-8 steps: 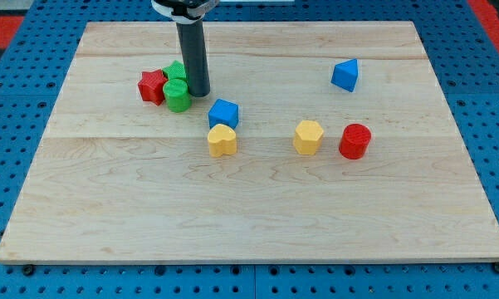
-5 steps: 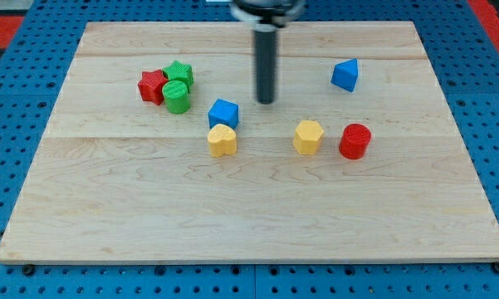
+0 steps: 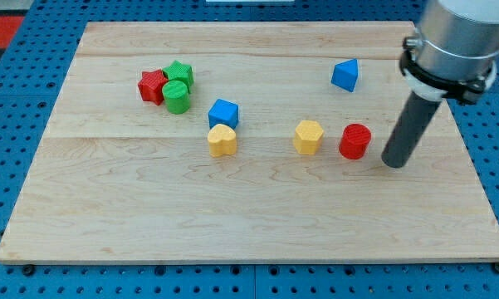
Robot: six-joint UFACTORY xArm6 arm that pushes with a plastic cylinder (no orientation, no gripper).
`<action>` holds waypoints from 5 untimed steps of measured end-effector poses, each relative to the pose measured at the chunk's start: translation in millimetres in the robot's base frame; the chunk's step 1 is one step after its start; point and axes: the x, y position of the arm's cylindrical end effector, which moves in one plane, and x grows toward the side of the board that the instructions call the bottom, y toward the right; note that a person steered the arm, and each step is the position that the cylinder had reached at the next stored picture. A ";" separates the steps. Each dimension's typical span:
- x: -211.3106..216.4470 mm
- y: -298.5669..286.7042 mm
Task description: Slide the red circle closer to the green circle
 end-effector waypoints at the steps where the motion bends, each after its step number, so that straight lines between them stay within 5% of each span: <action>1: -25.6 -4.8; 3: -37.5 -39.0; 5: -11.2 2.0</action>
